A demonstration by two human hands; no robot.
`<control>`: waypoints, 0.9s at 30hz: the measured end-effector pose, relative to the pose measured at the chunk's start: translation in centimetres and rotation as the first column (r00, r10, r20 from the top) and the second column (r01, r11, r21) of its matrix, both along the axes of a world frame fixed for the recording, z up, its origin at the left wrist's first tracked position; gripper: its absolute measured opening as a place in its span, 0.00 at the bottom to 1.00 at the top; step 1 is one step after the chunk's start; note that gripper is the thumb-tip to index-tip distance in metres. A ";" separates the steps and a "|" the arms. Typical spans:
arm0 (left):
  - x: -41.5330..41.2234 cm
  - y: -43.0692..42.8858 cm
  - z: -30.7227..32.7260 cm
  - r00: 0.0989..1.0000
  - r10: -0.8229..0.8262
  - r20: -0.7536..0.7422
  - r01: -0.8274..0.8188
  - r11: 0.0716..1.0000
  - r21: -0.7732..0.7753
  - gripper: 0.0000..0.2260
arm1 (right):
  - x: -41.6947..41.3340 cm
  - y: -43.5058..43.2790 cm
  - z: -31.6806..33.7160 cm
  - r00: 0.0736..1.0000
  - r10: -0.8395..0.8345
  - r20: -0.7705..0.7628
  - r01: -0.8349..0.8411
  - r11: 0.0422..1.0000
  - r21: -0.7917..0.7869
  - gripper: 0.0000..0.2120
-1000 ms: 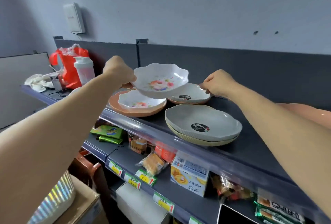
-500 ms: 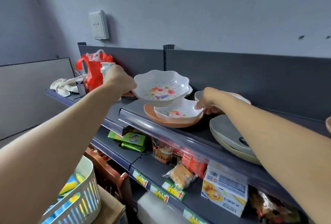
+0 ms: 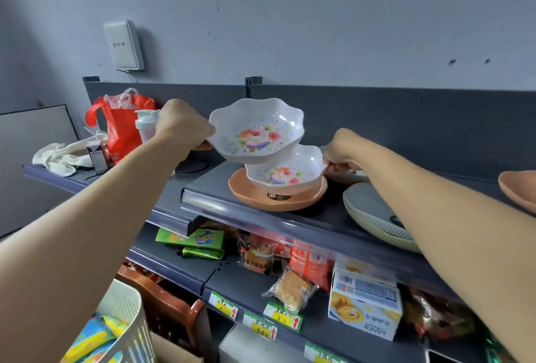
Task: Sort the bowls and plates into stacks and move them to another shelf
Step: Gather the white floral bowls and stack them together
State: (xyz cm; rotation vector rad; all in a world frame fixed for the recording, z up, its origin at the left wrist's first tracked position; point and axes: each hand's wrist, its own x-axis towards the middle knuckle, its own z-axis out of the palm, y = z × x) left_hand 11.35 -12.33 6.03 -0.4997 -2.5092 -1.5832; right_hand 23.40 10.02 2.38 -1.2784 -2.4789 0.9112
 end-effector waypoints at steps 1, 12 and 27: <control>0.2 0.4 0.4 1.000 -0.022 0.007 0.022 0.999 0.030 0.03 | 0.7 0.3 0.4 1.000 -0.016 -0.024 0.016 0.999 0.035 0.07; 8.1 12.3 1.6 0.928 -0.373 -0.001 0.373 0.927 0.029 0.10 | 19.2 7.1 3.1 0.716 -0.547 -0.434 0.661 0.731 0.169 0.04; 33.2 29.7 -0.8 0.629 -0.776 0.046 0.776 0.622 -0.110 0.08 | 47.7 8.8 5.6 0.247 -0.739 -0.627 0.960 0.277 0.051 0.08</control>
